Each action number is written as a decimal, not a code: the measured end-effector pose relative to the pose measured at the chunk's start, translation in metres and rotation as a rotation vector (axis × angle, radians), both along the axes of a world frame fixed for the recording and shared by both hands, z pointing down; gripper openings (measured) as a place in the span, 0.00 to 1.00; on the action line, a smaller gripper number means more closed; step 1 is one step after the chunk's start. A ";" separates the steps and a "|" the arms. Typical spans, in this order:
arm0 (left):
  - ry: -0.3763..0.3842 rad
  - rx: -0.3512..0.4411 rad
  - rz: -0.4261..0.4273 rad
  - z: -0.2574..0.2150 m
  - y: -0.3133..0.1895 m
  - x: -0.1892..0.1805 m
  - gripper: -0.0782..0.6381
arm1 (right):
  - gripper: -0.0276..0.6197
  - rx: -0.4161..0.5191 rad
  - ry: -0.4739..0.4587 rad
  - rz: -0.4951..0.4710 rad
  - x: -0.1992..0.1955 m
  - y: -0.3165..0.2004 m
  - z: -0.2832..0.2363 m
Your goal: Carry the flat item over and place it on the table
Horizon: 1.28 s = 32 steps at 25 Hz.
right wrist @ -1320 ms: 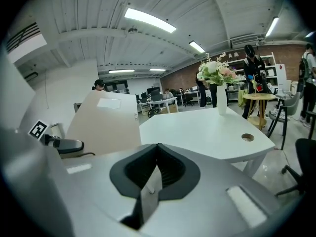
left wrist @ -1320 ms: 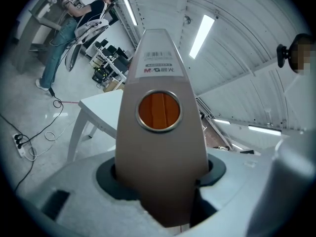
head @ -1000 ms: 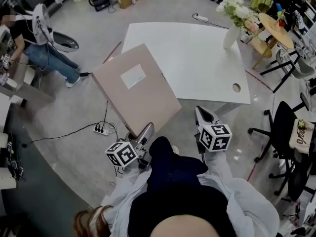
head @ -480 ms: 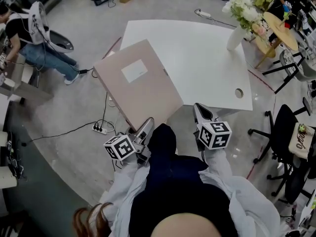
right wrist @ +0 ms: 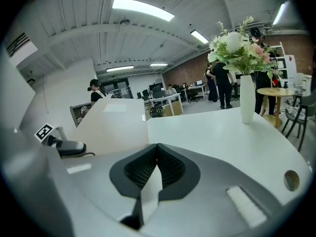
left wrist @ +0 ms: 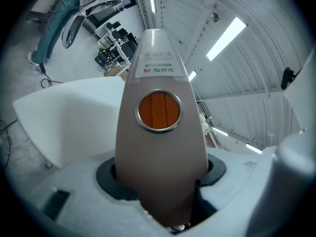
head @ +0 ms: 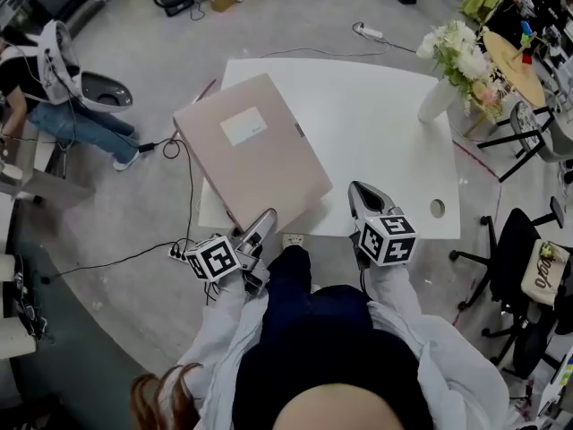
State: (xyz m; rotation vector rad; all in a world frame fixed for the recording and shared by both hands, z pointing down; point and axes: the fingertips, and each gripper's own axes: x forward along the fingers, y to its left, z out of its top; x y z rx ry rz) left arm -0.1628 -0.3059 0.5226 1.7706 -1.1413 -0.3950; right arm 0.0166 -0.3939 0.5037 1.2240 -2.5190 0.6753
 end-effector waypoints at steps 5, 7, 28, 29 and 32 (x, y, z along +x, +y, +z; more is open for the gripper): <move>0.052 -0.038 0.068 -0.004 -0.060 -0.016 0.50 | 0.06 -0.006 -0.005 0.035 -0.019 -0.050 -0.004; 0.066 -0.051 0.096 -0.003 -0.085 -0.021 0.50 | 0.06 -0.018 -0.004 0.055 -0.021 -0.065 -0.001; 0.335 -0.265 0.317 0.067 -0.232 -0.028 0.50 | 0.06 -0.095 0.045 0.165 -0.034 -0.151 0.044; 0.340 -0.269 0.313 0.068 -0.234 -0.030 0.50 | 0.06 -0.096 0.048 0.166 -0.036 -0.152 0.045; 0.325 -0.273 0.291 0.072 -0.244 -0.036 0.52 | 0.06 -0.099 0.062 0.164 -0.038 -0.155 0.048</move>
